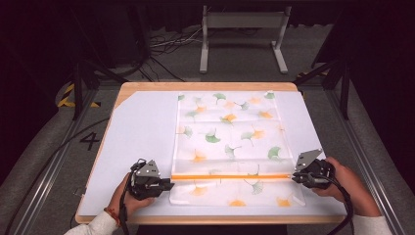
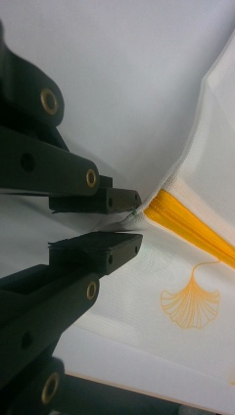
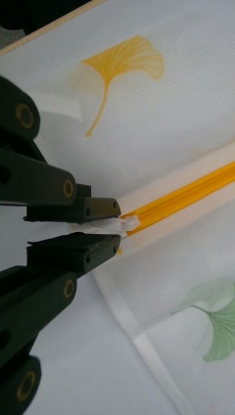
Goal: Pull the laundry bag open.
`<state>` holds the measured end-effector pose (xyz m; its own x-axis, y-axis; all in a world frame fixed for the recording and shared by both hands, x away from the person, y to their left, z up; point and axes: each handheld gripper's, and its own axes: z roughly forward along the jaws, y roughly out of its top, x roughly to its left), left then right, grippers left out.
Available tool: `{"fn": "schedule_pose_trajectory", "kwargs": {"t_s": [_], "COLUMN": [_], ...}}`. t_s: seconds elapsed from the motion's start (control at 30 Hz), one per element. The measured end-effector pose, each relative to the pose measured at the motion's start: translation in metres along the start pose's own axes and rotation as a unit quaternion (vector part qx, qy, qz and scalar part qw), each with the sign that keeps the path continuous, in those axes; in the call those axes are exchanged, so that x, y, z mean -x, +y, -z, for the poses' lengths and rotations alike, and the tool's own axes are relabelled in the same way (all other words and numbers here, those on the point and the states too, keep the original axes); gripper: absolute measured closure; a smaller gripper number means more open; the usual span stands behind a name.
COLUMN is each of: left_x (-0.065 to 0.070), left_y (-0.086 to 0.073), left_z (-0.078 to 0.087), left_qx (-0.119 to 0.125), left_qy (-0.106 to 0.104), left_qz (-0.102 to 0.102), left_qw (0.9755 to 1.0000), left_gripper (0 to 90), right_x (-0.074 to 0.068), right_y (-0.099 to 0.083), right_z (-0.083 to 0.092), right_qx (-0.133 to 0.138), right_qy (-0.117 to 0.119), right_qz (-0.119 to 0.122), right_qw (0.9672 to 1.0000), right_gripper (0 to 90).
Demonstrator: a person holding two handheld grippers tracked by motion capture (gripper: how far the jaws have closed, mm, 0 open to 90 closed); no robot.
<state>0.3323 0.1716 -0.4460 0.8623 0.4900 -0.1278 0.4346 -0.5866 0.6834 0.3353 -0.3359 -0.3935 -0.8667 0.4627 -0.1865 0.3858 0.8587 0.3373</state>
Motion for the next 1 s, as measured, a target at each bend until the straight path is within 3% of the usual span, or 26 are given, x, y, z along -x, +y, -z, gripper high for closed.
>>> {"fn": "schedule_pose_trajectory", "kwargs": {"t_s": [0.17, 0.33, 0.4, 0.43, 0.5, 0.53, 0.57, 0.73, 0.93, 1.0], "left_x": [0.000, -0.003, -0.005, -0.006, -0.008, -0.009, -0.009, -0.018, -0.027, -0.031], "left_y": [-0.003, -0.004, -0.004, -0.003, -0.003, -0.003, -0.002, -0.005, -0.009, -0.011], "left_z": [0.008, 0.018, 0.021, 0.022, 0.026, 0.028, 0.029, 0.036, 0.042, 0.044], "left_qx": [0.015, 0.032, 0.037, 0.041, 0.050, 0.053, 0.057, 0.071, 0.079, 0.083], "left_qy": [0.014, 0.044, 0.049, 0.054, 0.069, 0.074, 0.083, 0.127, 0.150, 0.158], "left_qz": [-0.002, -0.007, -0.006, -0.007, -0.009, -0.009, -0.009, -0.012, -0.007, -0.006], "left_qw": [0.9998, 0.9985, 0.9981, 0.9977, 0.9963, 0.9958, 0.9949, 0.9893, 0.9855, 0.9840], "left_gripper": [73.3, 66.5, 65.4, 63.6, 62.4, 56.9, 56.9, 47.3, 41.7, 40.3], "right_x": [0.001, 0.004, 0.004, 0.006, 0.007, 0.009, 0.009, 0.013, 0.013, 0.013], "right_y": [-0.001, -0.003, -0.003, -0.004, -0.004, -0.004, -0.004, -0.010, -0.013, -0.014], "right_z": [0.005, 0.010, 0.011, 0.011, 0.011, 0.012, 0.012, 0.014, 0.010, 0.009], "right_qx": [0.037, 0.087, 0.094, 0.113, 0.116, 0.130, 0.130, 0.175, 0.184, 0.188], "right_qy": [-0.008, -0.034, -0.039, -0.045, -0.051, -0.069, -0.069, -0.107, -0.118, -0.131], "right_qz": [-0.006, -0.034, -0.036, -0.048, -0.049, -0.062, -0.062, -0.084, -0.088, -0.089], "right_qw": [0.9993, 0.9950, 0.9941, 0.9915, 0.9907, 0.9871, 0.9871, 0.9752, 0.9718, 0.9692], "right_gripper": [78.2, 70.7, 69.6, 68.1, 66.4, 64.3, 64.3, 57.5, 53.4, 51.9]}}
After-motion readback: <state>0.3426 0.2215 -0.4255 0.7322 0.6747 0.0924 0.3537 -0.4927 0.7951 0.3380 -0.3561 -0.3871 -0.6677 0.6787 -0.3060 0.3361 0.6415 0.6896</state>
